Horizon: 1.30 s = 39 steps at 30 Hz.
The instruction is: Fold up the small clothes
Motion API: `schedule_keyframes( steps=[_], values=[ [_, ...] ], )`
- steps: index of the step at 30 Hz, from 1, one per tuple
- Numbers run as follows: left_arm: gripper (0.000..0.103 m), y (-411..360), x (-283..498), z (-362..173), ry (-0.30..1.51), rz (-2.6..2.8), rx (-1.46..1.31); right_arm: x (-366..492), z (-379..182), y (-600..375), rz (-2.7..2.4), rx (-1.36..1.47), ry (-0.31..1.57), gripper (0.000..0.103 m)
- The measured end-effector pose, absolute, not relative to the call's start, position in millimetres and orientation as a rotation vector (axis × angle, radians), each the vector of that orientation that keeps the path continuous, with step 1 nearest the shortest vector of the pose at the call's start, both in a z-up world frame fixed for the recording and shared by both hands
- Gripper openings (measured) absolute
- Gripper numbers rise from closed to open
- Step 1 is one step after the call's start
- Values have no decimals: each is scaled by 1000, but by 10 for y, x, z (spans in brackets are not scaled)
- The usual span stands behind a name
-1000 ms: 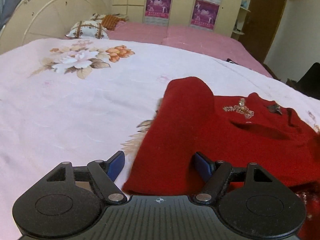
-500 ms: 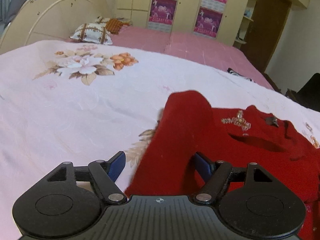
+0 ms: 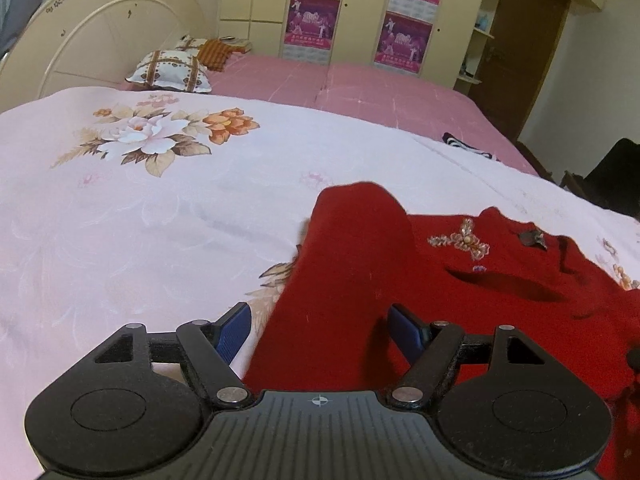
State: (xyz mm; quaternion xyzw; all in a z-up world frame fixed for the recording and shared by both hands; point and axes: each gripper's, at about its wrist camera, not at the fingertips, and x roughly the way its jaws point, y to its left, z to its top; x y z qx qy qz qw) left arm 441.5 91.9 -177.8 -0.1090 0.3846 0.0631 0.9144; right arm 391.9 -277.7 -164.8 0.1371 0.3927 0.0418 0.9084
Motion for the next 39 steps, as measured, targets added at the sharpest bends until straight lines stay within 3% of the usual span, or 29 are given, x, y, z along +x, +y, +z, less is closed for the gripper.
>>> schedule_keyframes(
  steps=[6, 13, 16, 20, 22, 26, 32, 39],
  values=[
    [75, 926, 4580, -1730, 784, 102, -267, 3859, -1338, -2938, 74, 189, 732, 10],
    [74, 929, 4965, -1938, 836, 157, -317, 3926, -1634, -3133, 14, 132, 843, 13],
    [74, 1010, 5062, -1979, 807, 226, -331, 3867, -1603, -3106, -48, 72, 782, 12],
    [74, 902, 5156, -2024, 804, 225, -217, 3967, -1757, -3123, -50, 49, 827, 11],
    [74, 951, 5139, -2011, 796, 240, -255, 3953, -1771, -3080, -67, -5, 801, 12],
    [74, 1039, 4958, -1883, 769, 251, -331, 3847, -1633, -3164, -121, 34, 755, 28],
    [75, 734, 4531, -1602, 700, 107, -242, 3741, -1415, -3184, -90, 99, 672, 30],
    [75, 477, 4478, -1960, 776, 49, -96, 3982, -1720, -2926, -48, 3, 806, 26]
  ],
)
